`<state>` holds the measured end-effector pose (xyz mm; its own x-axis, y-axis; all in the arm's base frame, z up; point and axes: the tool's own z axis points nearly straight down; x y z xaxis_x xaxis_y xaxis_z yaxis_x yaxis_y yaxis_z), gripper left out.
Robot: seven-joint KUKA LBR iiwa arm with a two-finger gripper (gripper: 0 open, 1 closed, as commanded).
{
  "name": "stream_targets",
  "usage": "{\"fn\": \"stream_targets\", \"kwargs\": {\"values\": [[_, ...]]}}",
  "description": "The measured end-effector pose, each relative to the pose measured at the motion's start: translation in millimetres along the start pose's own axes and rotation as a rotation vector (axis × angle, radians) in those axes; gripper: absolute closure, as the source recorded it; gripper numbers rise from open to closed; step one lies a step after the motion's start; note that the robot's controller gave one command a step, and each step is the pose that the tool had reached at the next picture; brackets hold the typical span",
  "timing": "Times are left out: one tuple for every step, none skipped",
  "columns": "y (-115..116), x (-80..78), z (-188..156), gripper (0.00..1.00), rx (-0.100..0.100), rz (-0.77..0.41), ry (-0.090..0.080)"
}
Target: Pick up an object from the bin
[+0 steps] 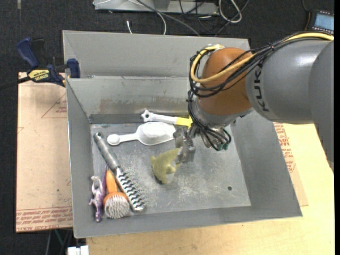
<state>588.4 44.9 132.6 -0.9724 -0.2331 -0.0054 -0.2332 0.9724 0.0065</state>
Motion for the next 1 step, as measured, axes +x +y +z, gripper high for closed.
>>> {"fn": "stream_targets", "kwargs": {"values": [[0.5, -0.1, -8.4, 1.0, 0.0, -0.001, -0.001]]}}
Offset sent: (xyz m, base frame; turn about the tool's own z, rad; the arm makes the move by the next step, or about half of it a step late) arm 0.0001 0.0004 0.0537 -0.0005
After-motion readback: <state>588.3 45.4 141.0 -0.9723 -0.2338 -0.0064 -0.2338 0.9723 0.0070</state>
